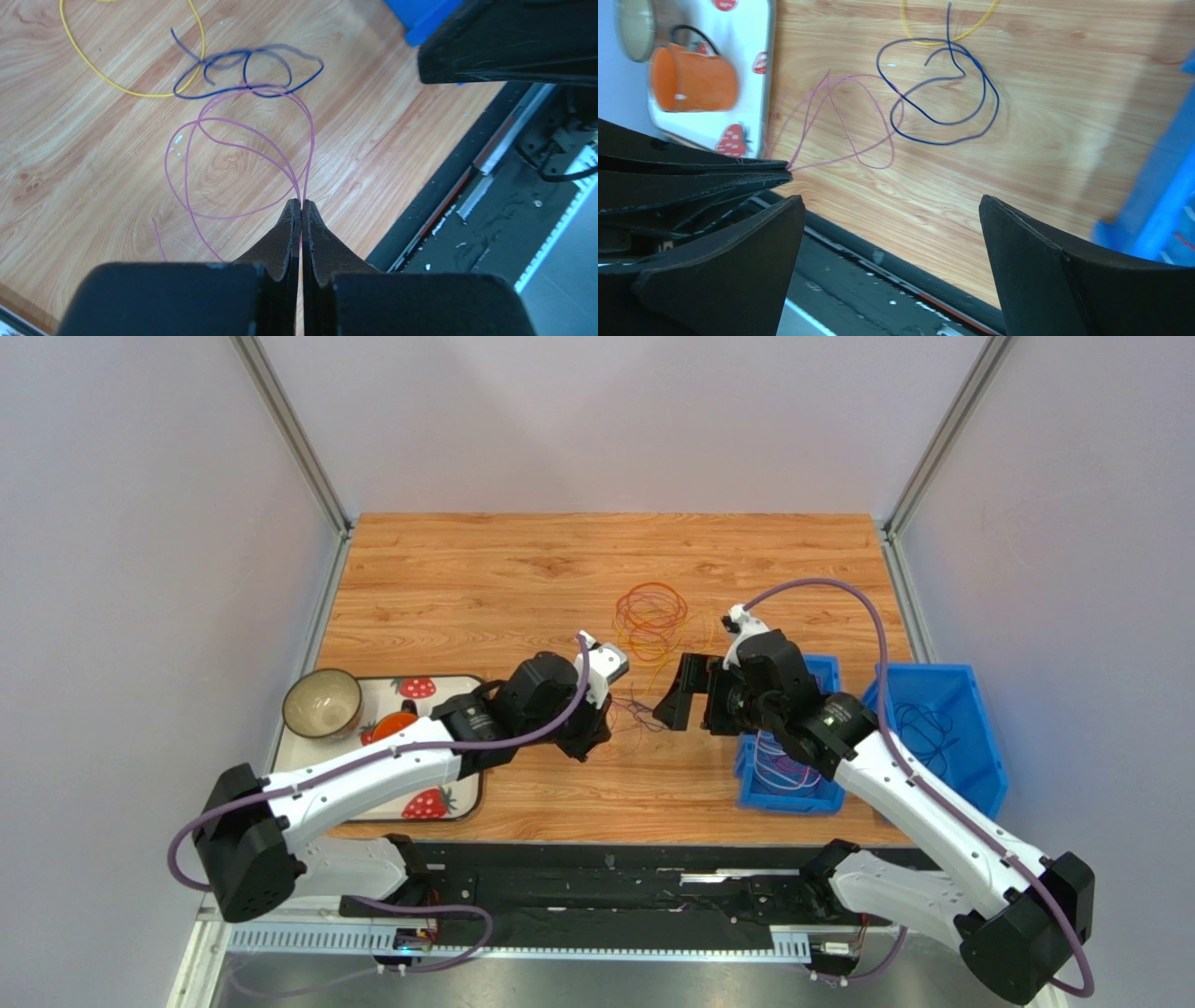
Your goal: Untangle the cables
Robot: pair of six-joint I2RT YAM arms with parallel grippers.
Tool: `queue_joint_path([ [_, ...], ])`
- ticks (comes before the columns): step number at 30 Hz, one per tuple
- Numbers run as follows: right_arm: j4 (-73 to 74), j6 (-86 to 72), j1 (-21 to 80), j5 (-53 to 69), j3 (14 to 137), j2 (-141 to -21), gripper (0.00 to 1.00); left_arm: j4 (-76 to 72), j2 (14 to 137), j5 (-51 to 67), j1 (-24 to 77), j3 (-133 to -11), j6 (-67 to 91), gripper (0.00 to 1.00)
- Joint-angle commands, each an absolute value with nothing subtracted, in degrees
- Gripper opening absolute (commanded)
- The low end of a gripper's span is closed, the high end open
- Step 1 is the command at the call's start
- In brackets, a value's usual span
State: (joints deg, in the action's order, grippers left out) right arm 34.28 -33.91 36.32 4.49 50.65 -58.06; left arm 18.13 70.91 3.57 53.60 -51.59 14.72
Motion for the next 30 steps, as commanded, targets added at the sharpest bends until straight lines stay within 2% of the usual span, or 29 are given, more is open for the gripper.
queue_joint_path([
  [1, 26.1, -41.9, 36.6, 11.1, 48.5, -54.8, 0.99, 17.5, 64.4, 7.0, 53.8, -49.8, 15.2, 0.00],
  [9, 17.5, -50.1, 36.7, 19.4, 46.9, -56.7, 0.99, 18.2, 57.5, 6.4, 53.8, -48.7, 15.1, 0.00],
  [14, 14.6, -51.9, 36.7, 21.5, 45.5, -57.8, 0.99, 17.2, 57.7, 4.9, 53.7, -48.1, 15.3, 0.00],
  [22, 14.2, -50.8, 36.7, 19.9, 41.9, -57.2, 0.99, 16.9, 57.9, 2.1, 53.7, -51.1, 13.9, 0.00],
  [30, 16.4, -39.0, 36.8, 13.3, 34.5, -51.9, 0.98, 22.3, 58.1, 1.4, 53.3, -57.7, 10.0, 0.00],
])
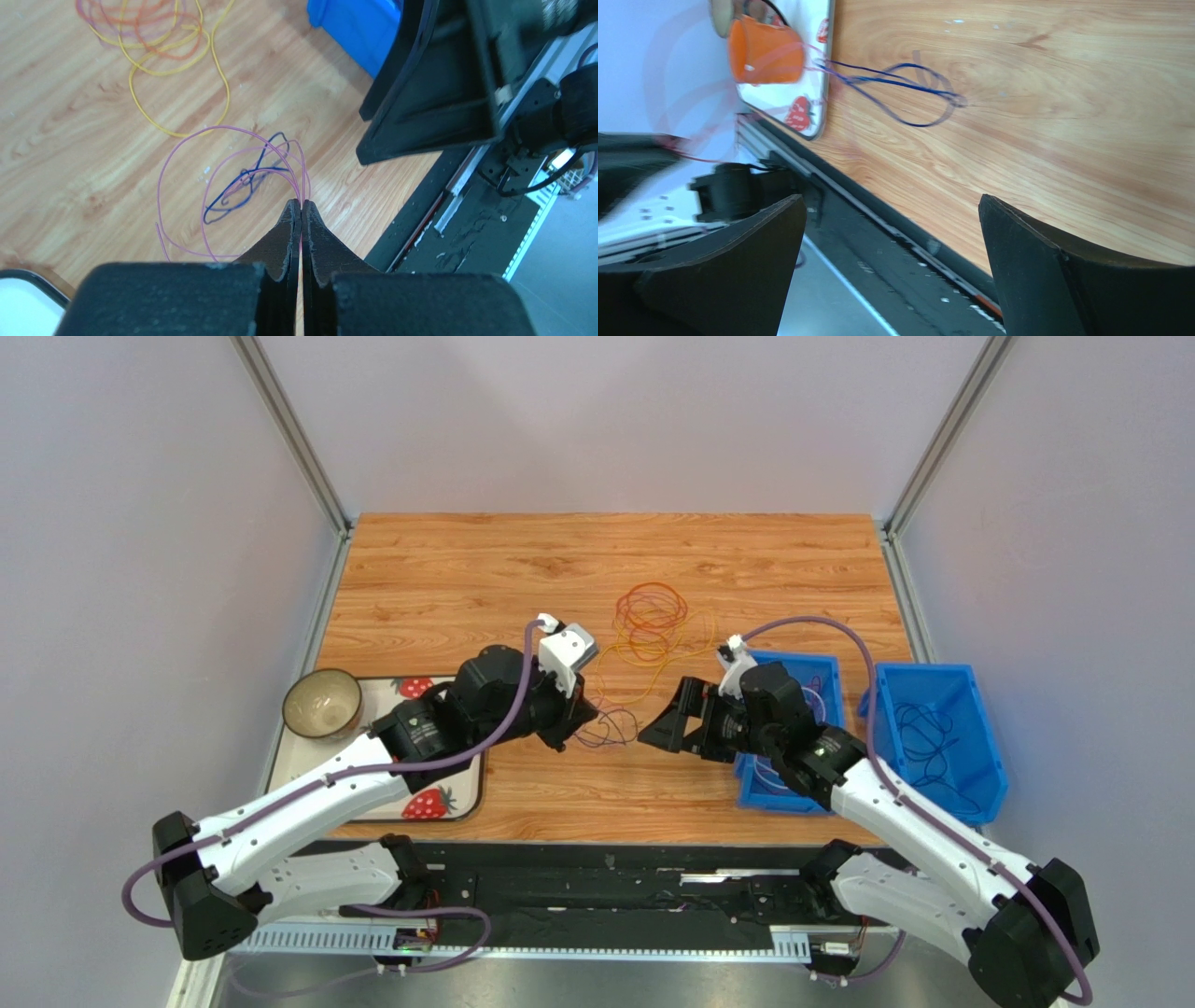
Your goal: Untangle the cables
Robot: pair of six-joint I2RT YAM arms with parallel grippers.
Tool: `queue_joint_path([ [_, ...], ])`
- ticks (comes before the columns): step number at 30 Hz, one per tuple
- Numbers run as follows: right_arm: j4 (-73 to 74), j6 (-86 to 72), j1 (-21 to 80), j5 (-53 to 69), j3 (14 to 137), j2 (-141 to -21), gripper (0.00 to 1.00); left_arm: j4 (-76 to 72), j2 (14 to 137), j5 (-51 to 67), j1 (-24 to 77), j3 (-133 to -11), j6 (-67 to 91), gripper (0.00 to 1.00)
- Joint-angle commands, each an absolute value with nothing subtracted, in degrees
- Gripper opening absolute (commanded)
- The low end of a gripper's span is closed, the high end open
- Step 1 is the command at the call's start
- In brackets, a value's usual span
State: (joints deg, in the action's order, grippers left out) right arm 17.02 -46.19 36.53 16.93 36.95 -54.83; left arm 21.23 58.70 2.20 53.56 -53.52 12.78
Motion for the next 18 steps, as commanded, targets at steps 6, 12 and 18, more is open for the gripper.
queue_joint_path([
  [6, 14.0, -36.0, 36.8, 14.1, 31.5, -52.4, 0.92, 23.7, 57.2, 1.1, 53.0, -59.4, 9.4, 0.00],
  [12, 6.9, -34.4, 37.3, 16.1, 31.4, -55.9, 0.88, 24.2, 55.7, 1.8, 53.0, -60.4, 9.8, 0.00],
  [18, 2.0, -31.9, 37.3, 14.4, 32.8, -60.0, 0.91, 25.3, 54.2, 2.5, 53.0, -62.0, 9.9, 0.00],
])
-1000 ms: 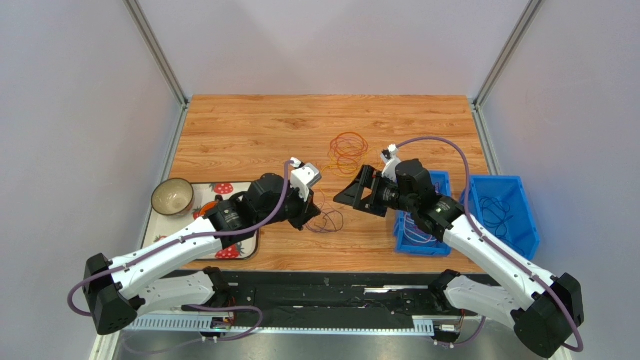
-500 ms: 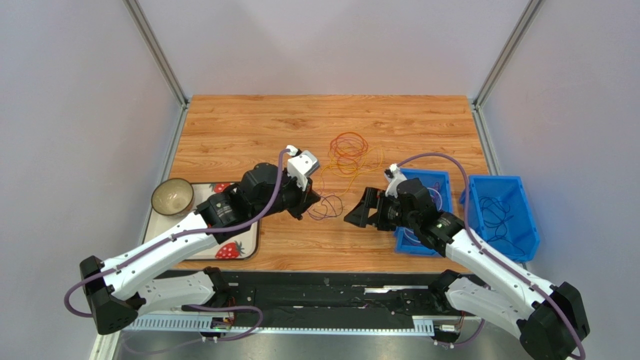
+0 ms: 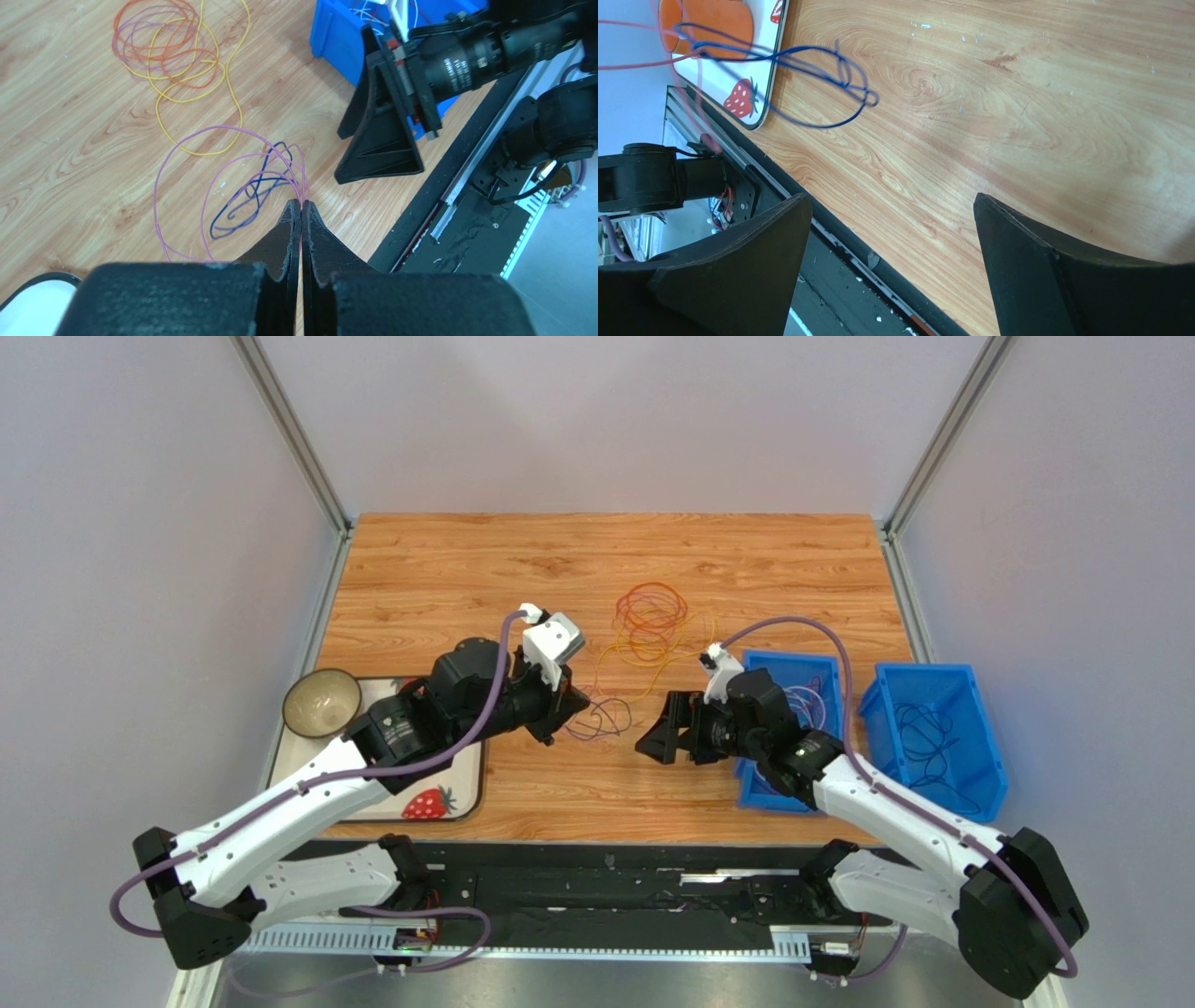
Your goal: Untangle the cables
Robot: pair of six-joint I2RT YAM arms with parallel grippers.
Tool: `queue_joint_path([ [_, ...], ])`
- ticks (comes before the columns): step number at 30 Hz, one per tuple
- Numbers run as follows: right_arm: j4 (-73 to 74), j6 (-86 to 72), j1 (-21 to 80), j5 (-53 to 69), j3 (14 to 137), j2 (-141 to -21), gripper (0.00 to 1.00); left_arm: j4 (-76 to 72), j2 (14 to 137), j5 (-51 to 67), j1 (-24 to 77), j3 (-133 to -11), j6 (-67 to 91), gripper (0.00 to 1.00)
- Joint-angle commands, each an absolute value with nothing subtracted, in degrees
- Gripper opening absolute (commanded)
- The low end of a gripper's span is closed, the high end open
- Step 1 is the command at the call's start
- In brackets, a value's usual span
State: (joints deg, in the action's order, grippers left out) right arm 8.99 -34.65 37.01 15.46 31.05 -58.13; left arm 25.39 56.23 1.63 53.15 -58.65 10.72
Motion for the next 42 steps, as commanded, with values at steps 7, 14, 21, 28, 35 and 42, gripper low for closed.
queue_joint_path([
  [7, -4.1, -30.9, 37.6, 14.9, 35.1, -63.2, 0.91, 25.8, 52.9, 2.8, 53.0, -62.3, 10.3, 0.00],
  [14, -6.9, -30.0, 38.0, 12.6, 37.0, -65.0, 0.91, 25.0, 51.8, 2.9, 53.0, -61.4, 10.6, 0.00],
  [21, -7.8, -29.6, 38.6, 13.1, 39.8, -67.4, 0.87, 24.8, 51.5, 2.7, 53.0, -61.3, 10.6, 0.00],
  [28, -12.1, -30.2, 38.9, 16.3, 39.1, -68.6, 0.81, 24.4, 50.0, 2.9, 53.0, -60.9, 11.1, 0.00],
  [35, -16.8, -31.4, 39.8, 21.3, 38.0, -70.7, 0.30, 25.0, 49.1, 1.6, 52.9, -60.0, 11.0, 0.00],
  [42, -12.7, -32.8, 40.0, 18.0, 37.8, -69.0, 0.00, 27.6, 47.6, -3.0, 52.9, -60.6, 10.5, 0.00],
])
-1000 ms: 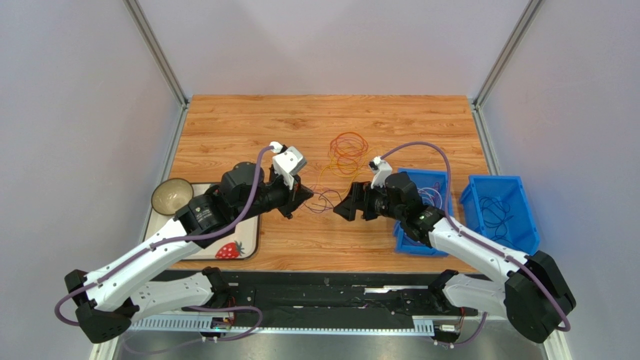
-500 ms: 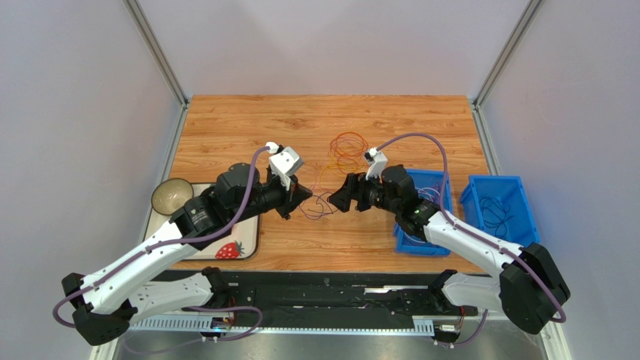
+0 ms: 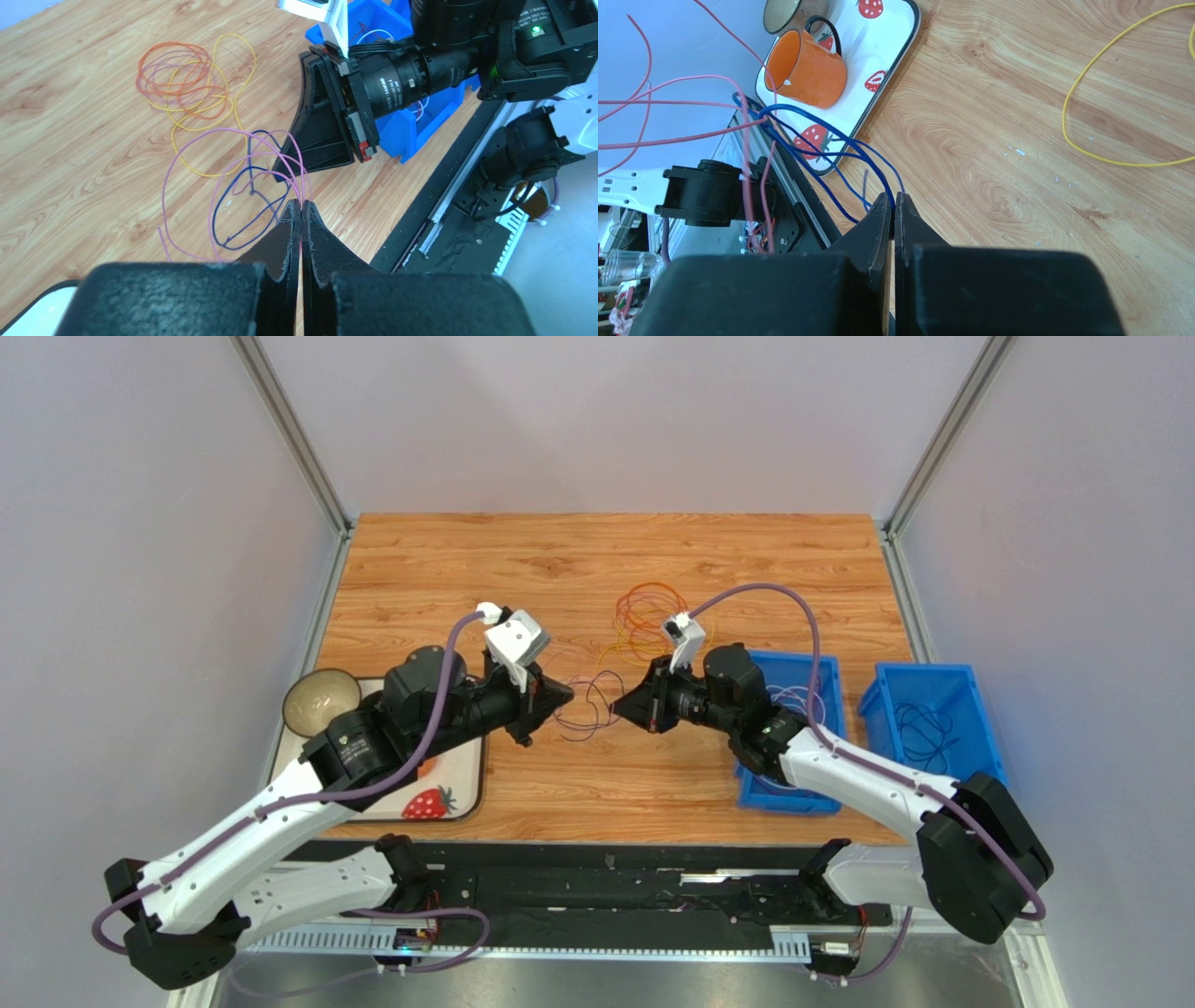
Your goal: Untangle the cables
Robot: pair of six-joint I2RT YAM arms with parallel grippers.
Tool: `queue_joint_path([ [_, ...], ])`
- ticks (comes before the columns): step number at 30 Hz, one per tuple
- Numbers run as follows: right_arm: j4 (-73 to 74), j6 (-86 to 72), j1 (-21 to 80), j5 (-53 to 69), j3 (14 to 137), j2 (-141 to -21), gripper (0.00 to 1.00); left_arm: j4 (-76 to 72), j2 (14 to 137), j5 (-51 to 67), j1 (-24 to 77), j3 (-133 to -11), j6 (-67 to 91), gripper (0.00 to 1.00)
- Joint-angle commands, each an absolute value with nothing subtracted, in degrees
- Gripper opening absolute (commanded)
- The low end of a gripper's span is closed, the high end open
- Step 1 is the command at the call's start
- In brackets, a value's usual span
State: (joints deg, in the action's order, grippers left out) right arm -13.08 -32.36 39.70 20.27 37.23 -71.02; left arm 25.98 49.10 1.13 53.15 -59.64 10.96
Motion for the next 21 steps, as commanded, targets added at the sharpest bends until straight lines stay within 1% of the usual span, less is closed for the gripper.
queue_joint_path([
  [1, -11.4, -32.3, 39.9, 16.9, 37.8, -68.5, 0.00, 28.8, 47.3, -4.4, 52.9, -61.3, 9.7, 0.00],
  [5, -6.9, -31.2, 38.7, 14.3, 36.0, -66.2, 0.00, 35.2, 44.7, -13.0, 51.9, -64.9, 8.5, 0.00],
  [7, -5.1, -31.6, 37.9, 13.5, 34.4, -65.0, 0.00, 37.3, 43.6, -17.7, 49.8, -65.9, 9.1, 0.00],
  [12, -1.2, -32.6, 34.6, 12.0, 33.0, -63.9, 0.00, 42.4, 42.4, -20.6, 43.5, -68.5, 9.8, 0.00],
  [21, 2.5, -33.7, 26.5, 15.2, 32.0, -62.7, 0.00, 46.9, 42.4, -28.8, 41.3, -70.1, 9.8, 0.00],
])
